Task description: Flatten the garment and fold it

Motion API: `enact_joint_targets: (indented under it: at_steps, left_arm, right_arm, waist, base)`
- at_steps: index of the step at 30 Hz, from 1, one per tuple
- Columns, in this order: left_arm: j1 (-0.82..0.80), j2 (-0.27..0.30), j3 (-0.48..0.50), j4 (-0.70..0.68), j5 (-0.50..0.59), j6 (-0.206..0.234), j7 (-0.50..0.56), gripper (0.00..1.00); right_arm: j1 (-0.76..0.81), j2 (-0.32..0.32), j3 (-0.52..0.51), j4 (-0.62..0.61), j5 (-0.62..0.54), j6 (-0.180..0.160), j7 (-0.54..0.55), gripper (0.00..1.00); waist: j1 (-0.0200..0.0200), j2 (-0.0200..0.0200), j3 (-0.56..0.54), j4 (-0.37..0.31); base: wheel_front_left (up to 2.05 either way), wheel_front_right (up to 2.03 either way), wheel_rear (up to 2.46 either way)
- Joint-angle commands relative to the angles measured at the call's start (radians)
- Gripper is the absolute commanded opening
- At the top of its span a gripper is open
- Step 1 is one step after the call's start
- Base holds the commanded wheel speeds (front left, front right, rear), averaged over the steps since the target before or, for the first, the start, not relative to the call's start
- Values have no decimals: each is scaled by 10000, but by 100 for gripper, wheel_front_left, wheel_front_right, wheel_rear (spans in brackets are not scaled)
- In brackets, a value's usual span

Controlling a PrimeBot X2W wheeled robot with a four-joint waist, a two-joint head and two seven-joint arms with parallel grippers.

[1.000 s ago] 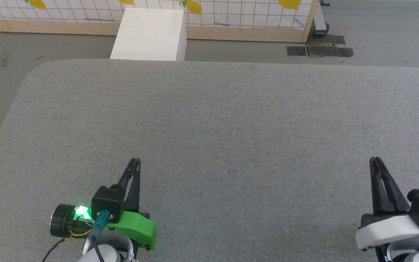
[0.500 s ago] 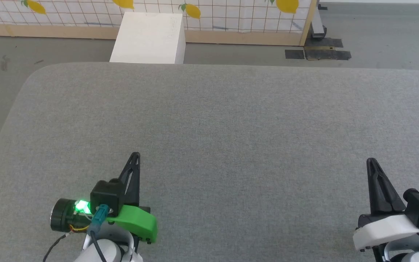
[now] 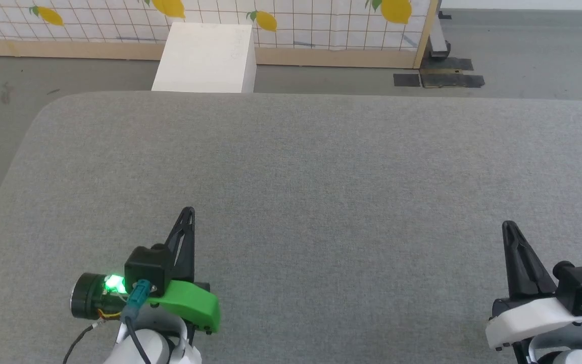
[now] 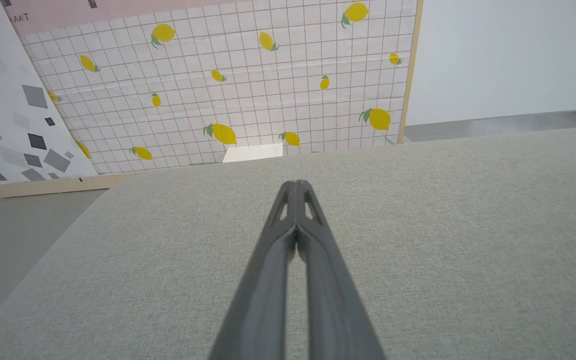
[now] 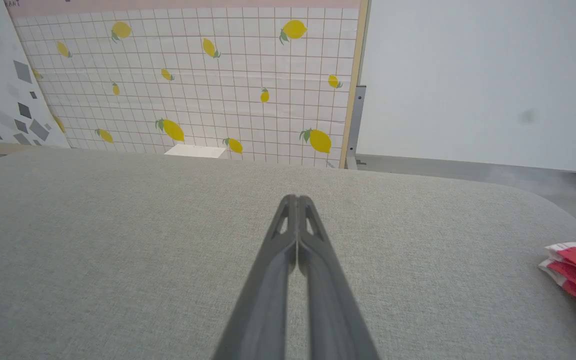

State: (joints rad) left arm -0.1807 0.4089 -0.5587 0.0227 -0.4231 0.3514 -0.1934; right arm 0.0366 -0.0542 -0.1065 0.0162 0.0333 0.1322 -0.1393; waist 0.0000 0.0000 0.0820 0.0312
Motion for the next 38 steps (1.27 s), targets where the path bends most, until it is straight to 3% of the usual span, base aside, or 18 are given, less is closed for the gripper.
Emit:
enact_joint_targets:
  at_steps: [1,38]
  left_arm:
    - [184,-123,190,-30,172,-121,64,0]
    - [813,-1465,2280,-106,1744,-1435,788,0]
  right_arm:
    - [-88,10,42,-37,-72,-4,65,0]
    - [-195,21,438,-85,-173,-8,579,0]
  waist:
    - [0,0,-13,-6]
    - [0,0,-326,-124]
  base:
    - [0,0,0]
    - [0,0,0]
